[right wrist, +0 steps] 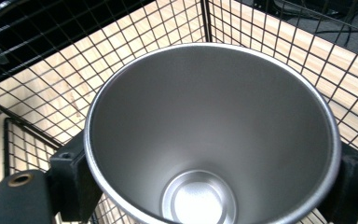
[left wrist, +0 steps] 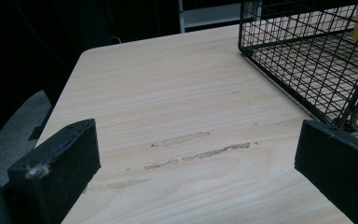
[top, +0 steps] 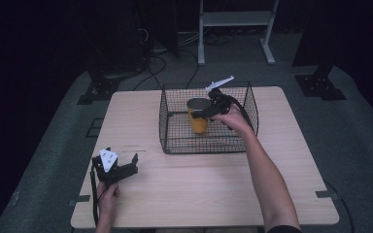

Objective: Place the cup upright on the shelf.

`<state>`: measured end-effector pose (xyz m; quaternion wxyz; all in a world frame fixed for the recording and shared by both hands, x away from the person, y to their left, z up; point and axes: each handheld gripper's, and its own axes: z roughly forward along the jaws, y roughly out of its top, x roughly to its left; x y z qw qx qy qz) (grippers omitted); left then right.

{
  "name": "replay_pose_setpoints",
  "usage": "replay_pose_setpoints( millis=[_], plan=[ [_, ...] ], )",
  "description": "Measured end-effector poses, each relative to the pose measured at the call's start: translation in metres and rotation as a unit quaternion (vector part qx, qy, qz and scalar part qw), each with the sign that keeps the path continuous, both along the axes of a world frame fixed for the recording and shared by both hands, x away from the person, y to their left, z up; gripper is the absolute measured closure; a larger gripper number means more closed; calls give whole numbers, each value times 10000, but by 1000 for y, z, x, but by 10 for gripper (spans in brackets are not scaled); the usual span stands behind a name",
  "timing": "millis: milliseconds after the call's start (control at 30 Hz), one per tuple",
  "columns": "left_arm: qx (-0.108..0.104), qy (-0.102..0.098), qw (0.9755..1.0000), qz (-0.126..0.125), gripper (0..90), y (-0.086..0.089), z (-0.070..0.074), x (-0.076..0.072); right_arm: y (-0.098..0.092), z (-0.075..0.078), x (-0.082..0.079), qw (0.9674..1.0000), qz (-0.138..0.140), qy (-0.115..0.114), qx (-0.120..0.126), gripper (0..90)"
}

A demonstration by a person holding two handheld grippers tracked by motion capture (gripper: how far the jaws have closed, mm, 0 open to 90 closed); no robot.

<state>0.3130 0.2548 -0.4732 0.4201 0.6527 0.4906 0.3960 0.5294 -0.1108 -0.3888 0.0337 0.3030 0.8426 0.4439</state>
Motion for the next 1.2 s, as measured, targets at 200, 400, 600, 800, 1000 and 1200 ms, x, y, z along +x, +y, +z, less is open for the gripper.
replay_pose_setpoints(
  millis=[200, 400, 600, 800, 1000, 1200],
  plan=[
    [-3, -1, 10000, -8, 0, 0, 0, 0, 2, -3, 1, 10000, -69, -38, -44, 123],
    [-10, -2, 10000, -5, 0, 0, 0, 0, 5, -5, 2, 9999, -59, -79, -128, 123],
    [-10, -4, 10000, -5, 0, 0, 0, 0, 7, -5, 2, 9998, -57, -119, -155, 121],
    [-17, 1, 10000, -8, 0, 0, 0, 0, 7, -7, 3, 9996, -37, -136, -227, 121],
    [-19, 1, 10000, -4, 0, 0, 0, 0, 8, -10, 1, 9992, 61, -153, -362, 120],
    [-17, 2, 10000, -7, 0, 0, 0, 0, 10, -14, -2, 9984, 128, -226, -504, 111]
  ],
)
